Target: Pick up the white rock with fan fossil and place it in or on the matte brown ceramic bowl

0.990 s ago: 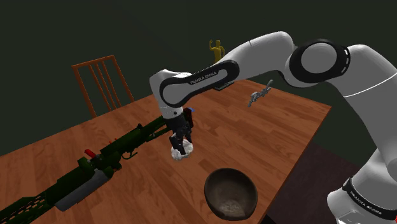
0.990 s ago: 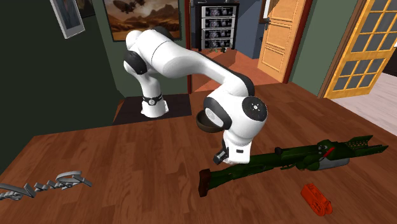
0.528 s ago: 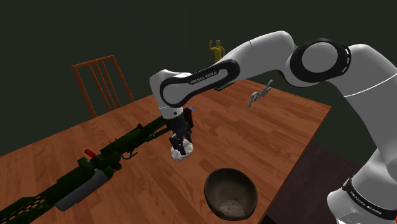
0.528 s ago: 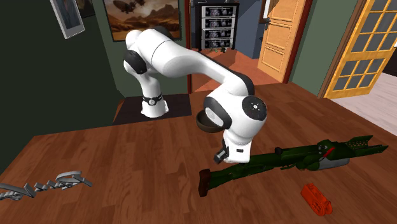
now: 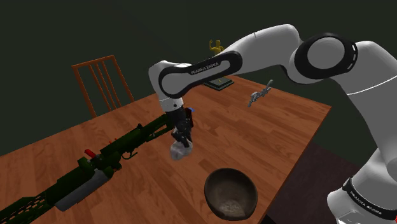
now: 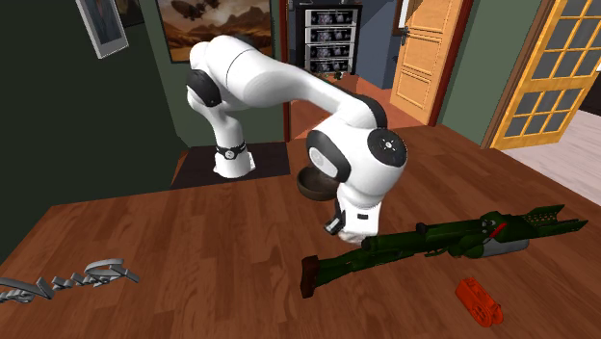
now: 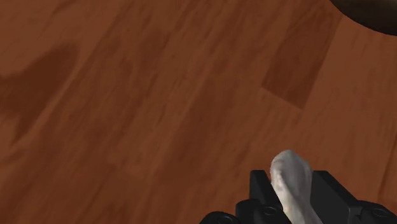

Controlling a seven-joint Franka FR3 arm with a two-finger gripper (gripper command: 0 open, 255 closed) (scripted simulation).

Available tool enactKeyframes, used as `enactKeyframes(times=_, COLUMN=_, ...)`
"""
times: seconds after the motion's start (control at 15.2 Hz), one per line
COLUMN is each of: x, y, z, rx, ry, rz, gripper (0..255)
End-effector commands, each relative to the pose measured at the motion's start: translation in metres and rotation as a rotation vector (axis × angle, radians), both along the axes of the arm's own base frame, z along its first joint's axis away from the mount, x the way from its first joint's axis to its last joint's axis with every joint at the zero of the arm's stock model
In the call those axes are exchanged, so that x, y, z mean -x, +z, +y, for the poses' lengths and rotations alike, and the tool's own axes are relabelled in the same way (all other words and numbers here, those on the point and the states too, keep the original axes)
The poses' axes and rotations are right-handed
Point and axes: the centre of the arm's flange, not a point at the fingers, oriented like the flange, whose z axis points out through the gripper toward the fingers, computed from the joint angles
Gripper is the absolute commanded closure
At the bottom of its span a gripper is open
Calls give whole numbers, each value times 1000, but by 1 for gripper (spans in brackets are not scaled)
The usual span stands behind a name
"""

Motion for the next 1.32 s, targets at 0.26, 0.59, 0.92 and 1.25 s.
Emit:
enactKeyframes(times=0.26, x=-1, y=31, z=-1, rx=2, ry=-1, rz=0, gripper=255)
enactKeyframes(times=0.59, x=-1, y=57, z=-1, rx=2, ry=-1, rz=0, gripper=255)
enactKeyframes(times=0.92, x=12, y=78, z=-2, rx=2, ry=-1, rz=0, gripper=255)
enactKeyframes(times=1.25, x=78, y=78, z=-10, rx=2, ry=-1, rz=0, gripper=255)
